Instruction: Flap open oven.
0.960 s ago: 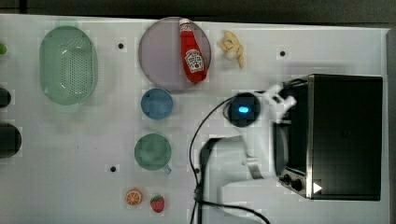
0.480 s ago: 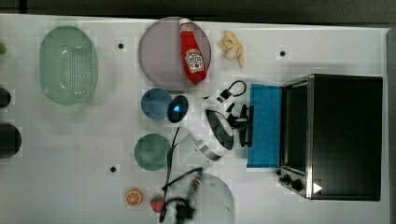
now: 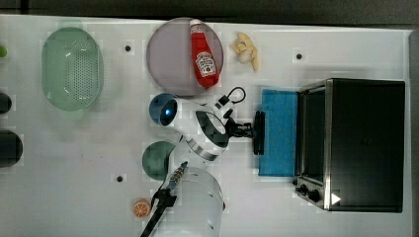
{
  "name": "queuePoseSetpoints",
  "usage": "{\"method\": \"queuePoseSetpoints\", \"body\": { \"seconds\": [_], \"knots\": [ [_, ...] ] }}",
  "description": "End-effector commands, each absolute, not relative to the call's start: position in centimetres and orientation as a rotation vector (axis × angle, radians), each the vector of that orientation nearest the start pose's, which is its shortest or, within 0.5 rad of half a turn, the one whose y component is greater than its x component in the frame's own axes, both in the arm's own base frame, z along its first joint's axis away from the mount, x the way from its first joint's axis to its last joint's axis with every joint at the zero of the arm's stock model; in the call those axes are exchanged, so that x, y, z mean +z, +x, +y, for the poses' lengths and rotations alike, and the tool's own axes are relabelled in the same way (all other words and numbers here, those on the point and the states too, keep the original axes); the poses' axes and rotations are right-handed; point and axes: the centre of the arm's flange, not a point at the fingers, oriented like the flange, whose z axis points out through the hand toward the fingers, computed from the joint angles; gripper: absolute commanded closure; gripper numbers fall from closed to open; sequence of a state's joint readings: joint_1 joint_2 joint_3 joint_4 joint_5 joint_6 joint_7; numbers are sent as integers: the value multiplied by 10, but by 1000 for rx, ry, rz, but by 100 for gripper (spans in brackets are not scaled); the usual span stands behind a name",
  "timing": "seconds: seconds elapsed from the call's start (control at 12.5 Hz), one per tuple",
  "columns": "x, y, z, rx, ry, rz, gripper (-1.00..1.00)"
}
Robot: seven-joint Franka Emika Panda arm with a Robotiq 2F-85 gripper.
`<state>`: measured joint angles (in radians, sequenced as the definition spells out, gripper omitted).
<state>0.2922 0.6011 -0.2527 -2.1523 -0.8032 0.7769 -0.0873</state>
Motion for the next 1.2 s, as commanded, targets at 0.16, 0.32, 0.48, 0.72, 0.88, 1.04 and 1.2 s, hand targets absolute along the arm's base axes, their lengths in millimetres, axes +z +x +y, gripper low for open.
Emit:
{"method": "queuePoseSetpoints", "body": {
  "seconds": [0.16,0.32,0.48,0.72,0.88,1.04,1.2],
  "knots": [
    [194,557,-2,19,2581,-276,65],
    [249,567,-3,93,2666,-485,65],
    [303,570,-11,146,2736,-703,65],
    [373,564,-29,188,2822,-1018,65],
    [413,554,-39,156,2858,-1167,65],
    [456,539,-38,96,2881,-1208,65],
    [500,521,-40,28,2885,-1212,65]
  ]
}}
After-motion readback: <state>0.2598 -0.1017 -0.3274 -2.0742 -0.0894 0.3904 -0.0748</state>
